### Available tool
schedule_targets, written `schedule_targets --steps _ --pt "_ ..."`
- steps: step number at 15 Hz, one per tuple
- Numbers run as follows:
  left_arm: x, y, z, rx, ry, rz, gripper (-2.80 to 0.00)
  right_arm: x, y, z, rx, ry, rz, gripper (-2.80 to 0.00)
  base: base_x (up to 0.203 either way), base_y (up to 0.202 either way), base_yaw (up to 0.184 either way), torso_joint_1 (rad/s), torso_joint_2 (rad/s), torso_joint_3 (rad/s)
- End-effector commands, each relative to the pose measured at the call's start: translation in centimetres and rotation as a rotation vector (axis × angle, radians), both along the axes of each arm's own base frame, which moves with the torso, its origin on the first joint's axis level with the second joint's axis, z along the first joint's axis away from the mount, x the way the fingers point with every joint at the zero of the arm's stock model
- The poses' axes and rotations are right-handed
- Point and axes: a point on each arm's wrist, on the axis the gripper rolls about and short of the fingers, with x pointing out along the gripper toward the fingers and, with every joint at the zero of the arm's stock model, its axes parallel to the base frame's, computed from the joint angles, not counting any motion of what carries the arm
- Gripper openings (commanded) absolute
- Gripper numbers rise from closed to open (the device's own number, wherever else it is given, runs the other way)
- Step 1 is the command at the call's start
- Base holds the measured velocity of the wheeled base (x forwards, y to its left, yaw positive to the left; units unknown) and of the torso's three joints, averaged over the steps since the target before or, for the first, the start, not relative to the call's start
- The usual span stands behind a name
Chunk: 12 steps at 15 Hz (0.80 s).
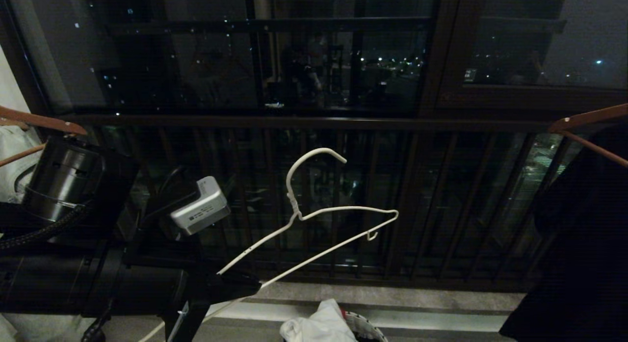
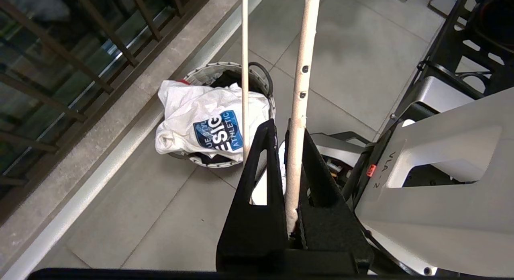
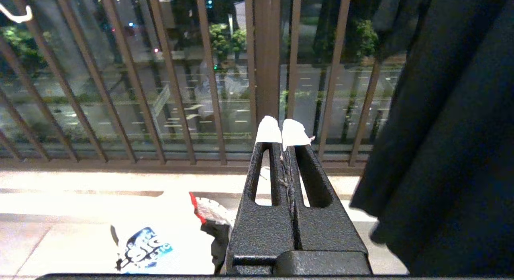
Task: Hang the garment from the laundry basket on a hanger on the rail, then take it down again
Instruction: Pick up clothes from the basket
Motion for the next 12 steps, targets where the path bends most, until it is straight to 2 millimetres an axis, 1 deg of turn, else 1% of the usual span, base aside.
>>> schedule_targets --steps 1,6,12 --pt "-0.07 0.03 0.08 -0.002 -0.006 -0.004 -2.8 0.01 0.0 0.01 0.0 0.001 0.0 -2.8 0.0 0.0 0.0 -0.148 0.34 0.187" --pt "-0.02 0.0 -0.02 0.001 -0.003 -0.005 -2.8 0.01 0.0 0.01 0.0 0.001 0.0 -2.8 0.0 0.0 0.0 -0.162 0.36 0.197" --pt "0.26 -0.2 -0.32 0.009 0.009 -0.007 -2.8 0.01 0.0 0.01 0.0 0.001 -0.001 -2.8 0.0 0.0 0.0 -0.23 0.53 0.295"
